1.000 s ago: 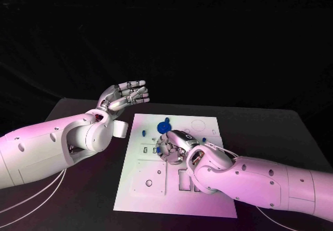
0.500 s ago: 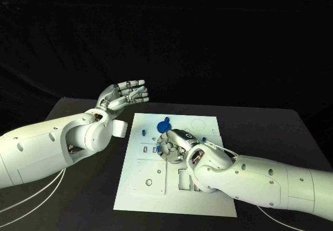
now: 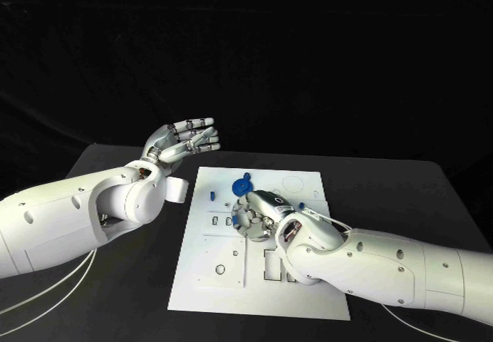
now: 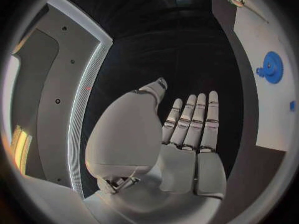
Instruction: Assemble the parts on the task board
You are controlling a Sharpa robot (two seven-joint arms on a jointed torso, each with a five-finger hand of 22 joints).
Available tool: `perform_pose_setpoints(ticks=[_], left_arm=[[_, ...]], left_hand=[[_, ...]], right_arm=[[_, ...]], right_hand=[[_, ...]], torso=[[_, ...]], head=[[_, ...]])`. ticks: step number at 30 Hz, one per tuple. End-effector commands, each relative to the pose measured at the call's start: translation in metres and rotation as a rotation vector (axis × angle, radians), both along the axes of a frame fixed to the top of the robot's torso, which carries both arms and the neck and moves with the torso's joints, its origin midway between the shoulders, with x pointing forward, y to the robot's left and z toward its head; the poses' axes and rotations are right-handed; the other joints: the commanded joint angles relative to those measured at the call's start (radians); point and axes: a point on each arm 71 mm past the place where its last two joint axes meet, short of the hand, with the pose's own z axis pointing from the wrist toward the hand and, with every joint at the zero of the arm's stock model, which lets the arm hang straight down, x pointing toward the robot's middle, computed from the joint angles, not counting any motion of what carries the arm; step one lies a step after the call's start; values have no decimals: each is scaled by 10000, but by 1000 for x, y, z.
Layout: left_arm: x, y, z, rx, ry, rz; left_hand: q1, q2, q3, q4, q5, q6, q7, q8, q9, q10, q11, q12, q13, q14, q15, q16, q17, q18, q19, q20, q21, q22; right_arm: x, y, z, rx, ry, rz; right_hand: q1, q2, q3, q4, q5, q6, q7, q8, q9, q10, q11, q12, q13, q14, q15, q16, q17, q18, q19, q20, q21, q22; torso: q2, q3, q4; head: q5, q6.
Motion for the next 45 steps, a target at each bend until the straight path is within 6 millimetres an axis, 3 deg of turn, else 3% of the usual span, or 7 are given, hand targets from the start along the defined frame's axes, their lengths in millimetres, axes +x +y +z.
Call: perform_pose_setpoints(ticks=[1,14,24,33,36,40,45], left_arm=[[-1,-3,1,-123,-17,-259],[-1,-3,1,-123,15,-289],[0,-2,1,-109,30,-268],[1,4,-4,669,304,-141],[2,5,-9,1429,668,-369],[-1,2,-18,2729,1439,-1531],[-6,-6,-30,4245,2498,-2954]], left_hand=[[-122,-17,63,-23,-42,42,1036,-52,-19,55,16,-57,0,4,14,-58,-16,103,71,6,-36,-15],[-123,-19,65,-25,-42,27,1037,-59,-22,52,16,-63,-1,-3,16,-65,-18,101,68,6,-40,-19],[-123,-18,70,-29,-41,41,1035,-58,-20,48,18,-70,-2,-9,18,-73,-20,99,65,6,-46,-24],[-247,-53,111,-51,-43,456,987,32,56,412,-92,25,43,833,-190,404,201,265,594,-30,206,20],[-461,-124,134,15,-55,1471,715,558,307,1237,-421,535,163,2095,-622,1534,752,314,1660,-385,863,254],[-304,-71,554,-171,-28,2656,-27,1771,926,2958,-1200,1920,762,3934,-1545,4286,2221,316,3366,-1228,2407,979],[-1290,-374,1395,132,-92,1728,-168,3226,2056,2320,-1449,3719,2070,4585,-1819,8786,5196,242,3786,-1731,5031,2546]], right_arm=[[-1,0,-1,-129,-128,6],[0,0,0,4,-214,120],[-4,-4,4,409,-451,114],[-7,-31,31,1641,-732,-132],[-2,-50,43,2297,-189,-390],[4,-75,60,2650,208,-528],[11,-105,78,2766,277,-725]], right_hand=[[17,-116,5,-70,43,-121,4,-85,-32,-93,14,-67,-54,760,-29,-18,1478,-79,560,-22,-39,2177],[-102,-416,208,-269,42,-910,281,-532,-337,-523,253,-481,-527,733,170,-66,1378,-46,482,144,-184,2113],[-125,-583,138,-360,36,-1041,311,-644,-419,-601,289,-543,-608,725,207,-78,1356,-42,475,186,-201,2108],[-125,-583,117,-379,40,-1057,315,-664,-436,-507,293,-446,-494,713,213,-98,1308,-50,495,195,-170,2126],[-135,-478,145,-359,50,-983,323,-641,-444,-418,298,-356,-406,699,218,-123,1247,-13,413,206,-311,2052],[-168,-312,232,-310,49,-879,334,-573,-439,-542,307,-453,-529,665,225,-179,1131,53,266,216,-565,1920],[-191,-300,241,-312,39,-812,322,-512,-421,-568,301,-462,-541,661,225,-185,1128,53,265,220,-569,1920]], torso=[[-3,4,-2],[14,3,2],[0,8,2],[-67,44,-43],[-127,69,-62],[-189,98,-83],[-281,159,-80]], head=[[6,-2],[-16,20],[-13,3],[29,40],[68,36],[98,17],[163,-28]])
